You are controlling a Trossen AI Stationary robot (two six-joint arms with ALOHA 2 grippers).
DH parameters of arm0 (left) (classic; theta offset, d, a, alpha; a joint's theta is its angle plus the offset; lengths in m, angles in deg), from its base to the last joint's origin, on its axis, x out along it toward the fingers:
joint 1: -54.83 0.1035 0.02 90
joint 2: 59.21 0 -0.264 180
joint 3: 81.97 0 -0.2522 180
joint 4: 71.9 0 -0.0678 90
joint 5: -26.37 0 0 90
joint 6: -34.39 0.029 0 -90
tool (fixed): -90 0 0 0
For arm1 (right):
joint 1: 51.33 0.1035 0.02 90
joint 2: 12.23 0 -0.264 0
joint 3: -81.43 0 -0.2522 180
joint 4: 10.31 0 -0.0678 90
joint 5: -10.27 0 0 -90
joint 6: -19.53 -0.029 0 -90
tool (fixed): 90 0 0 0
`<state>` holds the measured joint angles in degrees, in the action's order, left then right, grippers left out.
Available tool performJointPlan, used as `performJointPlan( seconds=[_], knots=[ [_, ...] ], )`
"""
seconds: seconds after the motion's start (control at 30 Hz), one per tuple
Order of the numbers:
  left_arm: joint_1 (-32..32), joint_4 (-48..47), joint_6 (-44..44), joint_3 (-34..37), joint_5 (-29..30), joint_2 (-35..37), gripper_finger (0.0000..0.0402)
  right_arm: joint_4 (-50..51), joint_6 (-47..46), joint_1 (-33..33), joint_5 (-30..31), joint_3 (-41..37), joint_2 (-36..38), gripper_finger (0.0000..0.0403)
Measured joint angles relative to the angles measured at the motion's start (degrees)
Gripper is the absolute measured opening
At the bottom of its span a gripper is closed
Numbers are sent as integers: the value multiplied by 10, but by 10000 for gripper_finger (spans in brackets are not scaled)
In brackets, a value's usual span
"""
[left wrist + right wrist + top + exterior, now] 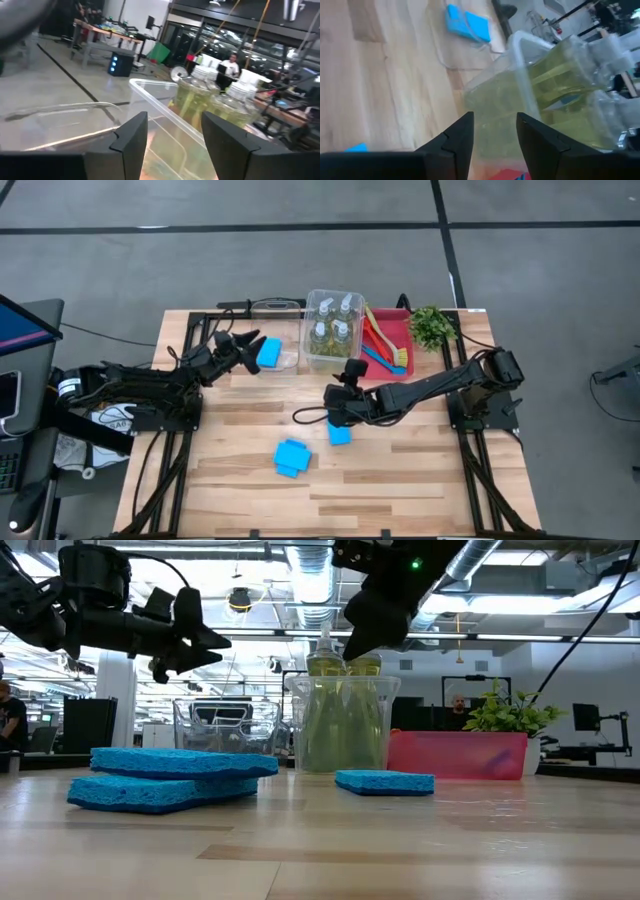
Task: Pick & Place Kitchen Sink Supplies
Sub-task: Put the blue sponge into the transparent bin
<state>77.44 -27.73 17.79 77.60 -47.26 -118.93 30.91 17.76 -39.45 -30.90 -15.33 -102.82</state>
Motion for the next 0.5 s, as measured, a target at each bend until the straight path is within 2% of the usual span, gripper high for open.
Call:
performJointPlan(
  seconds=[0.2,0.33,0.4,0.5],
  knots=[
    [0,2,-18,0,-47,0,187,7,-2,19,7,3,31,135],
    [-9,4,-21,0,-110,0,186,42,-19,32,-5,3,48,132],
    [-21,4,-19,0,-149,0,186,70,-25,37,-38,3,52,131],
    [-51,5,-9,0,-192,0,186,96,-15,41,-123,-5,52,131]
  ],
)
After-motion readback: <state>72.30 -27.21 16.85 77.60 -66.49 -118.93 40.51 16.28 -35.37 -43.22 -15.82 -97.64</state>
